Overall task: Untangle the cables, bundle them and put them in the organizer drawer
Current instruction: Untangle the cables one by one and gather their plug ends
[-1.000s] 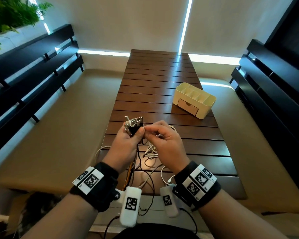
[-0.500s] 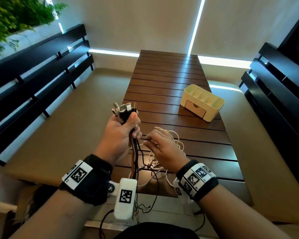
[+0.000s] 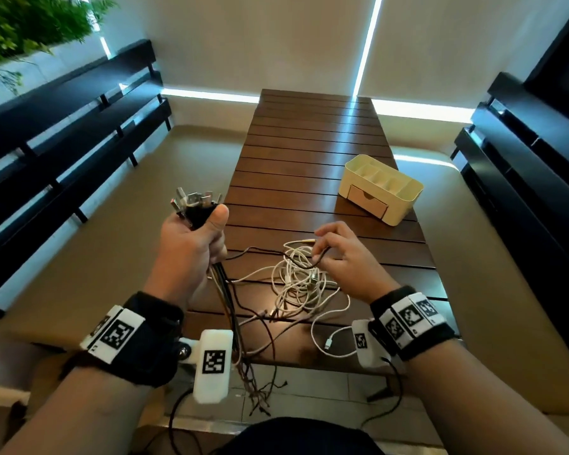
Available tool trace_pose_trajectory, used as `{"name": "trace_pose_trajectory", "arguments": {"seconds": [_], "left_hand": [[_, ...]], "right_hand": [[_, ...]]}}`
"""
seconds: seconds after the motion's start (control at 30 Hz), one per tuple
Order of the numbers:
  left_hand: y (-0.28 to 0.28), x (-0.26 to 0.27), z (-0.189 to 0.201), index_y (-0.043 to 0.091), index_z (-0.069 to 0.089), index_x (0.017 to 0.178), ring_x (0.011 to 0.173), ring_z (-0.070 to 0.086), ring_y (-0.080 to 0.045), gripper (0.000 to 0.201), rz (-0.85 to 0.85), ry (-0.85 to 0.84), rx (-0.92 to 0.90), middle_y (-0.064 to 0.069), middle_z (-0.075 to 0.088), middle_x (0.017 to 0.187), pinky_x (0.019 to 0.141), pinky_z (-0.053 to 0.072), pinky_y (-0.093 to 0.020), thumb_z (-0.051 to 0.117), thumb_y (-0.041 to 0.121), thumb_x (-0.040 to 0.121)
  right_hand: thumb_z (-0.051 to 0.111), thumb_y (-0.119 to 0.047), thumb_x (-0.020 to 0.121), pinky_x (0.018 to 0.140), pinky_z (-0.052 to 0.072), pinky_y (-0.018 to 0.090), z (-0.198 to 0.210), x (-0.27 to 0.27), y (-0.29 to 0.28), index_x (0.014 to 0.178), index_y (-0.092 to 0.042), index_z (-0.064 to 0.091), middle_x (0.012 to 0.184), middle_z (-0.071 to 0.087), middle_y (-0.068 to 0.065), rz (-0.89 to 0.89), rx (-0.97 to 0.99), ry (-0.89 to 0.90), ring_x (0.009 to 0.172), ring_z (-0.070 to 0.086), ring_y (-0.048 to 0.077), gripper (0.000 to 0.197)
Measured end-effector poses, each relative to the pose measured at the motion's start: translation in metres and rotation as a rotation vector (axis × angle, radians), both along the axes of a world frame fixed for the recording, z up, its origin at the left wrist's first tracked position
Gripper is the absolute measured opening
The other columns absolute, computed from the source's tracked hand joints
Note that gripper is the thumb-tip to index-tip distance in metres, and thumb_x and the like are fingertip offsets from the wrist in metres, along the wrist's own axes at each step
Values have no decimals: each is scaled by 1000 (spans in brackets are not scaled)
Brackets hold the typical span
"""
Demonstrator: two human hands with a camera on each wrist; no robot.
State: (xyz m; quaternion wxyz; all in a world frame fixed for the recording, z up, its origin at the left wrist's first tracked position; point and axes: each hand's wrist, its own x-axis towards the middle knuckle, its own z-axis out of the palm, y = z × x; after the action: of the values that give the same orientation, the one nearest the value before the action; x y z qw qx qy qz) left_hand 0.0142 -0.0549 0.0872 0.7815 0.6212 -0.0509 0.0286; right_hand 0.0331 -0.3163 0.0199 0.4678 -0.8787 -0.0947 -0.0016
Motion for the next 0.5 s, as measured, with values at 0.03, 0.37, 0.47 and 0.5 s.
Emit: {"name": "trace_pose_trajectory", "arguments": {"seconds": [0.03,0.37,0.47,0.5], "left_hand": [[1,1,0,18,47,77,48,31,-9,22,10,9,-5,7,37,57,48,32,-24,60,28,91],[14,-5,-20,17,42,78,43,25,-7,24,-168,235,85,5,30,56,39,26,-20,61,23,92],[10,-19,-34,15,42,79,42,26,-6,23,-187,269,51,6,31,55,39,27,-19,61,24,89],[9,-24,-38,14,43,80,42,26,-6,23,-176,272,37,6,31,55,40,28,-19,61,24,89]], "right_hand": [[68,-14,88,94,48,28,4,-5,-1,82,-22,69,111,52,-12,34,9,-2,111,53,8,10],[63,-17,83,103,42,29,-11,-47,26,128,-35,63,129,53,-14,436,-336,628,122,51,12,49],[61,-4,88,99,52,36,-23,-52,40,125,-31,64,117,64,-10,306,-72,583,110,61,12,46],[62,-4,90,99,52,34,-26,-55,47,125,-32,63,117,66,-9,298,12,555,109,61,10,45]]}}
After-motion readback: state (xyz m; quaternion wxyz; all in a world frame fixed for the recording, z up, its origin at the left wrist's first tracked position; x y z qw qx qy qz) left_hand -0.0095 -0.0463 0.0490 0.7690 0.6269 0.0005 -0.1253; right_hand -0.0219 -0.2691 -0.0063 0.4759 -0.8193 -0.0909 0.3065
